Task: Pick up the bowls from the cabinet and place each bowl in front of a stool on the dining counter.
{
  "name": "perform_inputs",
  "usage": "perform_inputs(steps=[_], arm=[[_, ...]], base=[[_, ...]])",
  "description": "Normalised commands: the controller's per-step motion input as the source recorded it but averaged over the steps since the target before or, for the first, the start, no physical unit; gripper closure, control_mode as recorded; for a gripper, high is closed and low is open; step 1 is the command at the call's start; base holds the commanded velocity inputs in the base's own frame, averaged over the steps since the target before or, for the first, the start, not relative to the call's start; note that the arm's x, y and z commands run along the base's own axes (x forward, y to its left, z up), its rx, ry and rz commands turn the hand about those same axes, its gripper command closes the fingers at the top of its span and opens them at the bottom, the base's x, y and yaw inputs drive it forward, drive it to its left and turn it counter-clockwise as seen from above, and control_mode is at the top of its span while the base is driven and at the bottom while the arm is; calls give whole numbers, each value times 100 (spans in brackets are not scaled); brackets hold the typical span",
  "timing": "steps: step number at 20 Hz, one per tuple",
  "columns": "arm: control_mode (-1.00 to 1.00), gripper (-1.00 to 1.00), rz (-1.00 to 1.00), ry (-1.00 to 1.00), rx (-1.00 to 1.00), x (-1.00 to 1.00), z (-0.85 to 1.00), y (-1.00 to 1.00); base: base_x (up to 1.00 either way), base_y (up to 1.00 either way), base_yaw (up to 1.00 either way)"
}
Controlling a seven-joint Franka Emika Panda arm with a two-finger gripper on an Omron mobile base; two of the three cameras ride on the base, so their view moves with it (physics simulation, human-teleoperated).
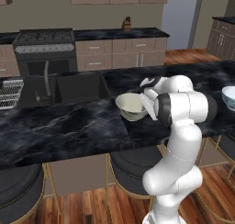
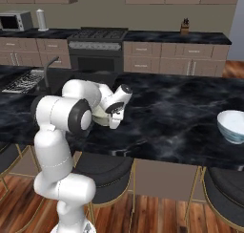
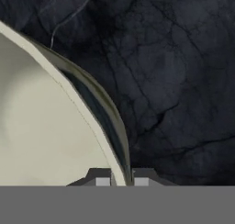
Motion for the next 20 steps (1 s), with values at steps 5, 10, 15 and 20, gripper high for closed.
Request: perform_inputs(steps=[5,10,15,20], arm=[[-100,-100,0,0,0,0,-25,0],[-100,-100,0,0,0,2,0,0],[-100,-100,0,-13,0,0,45,-6],[-100,-100,0,-11,0,-14,93,0]], base=[[0,0,0],[0,0,0],[0,0,0],[0,0,0]])
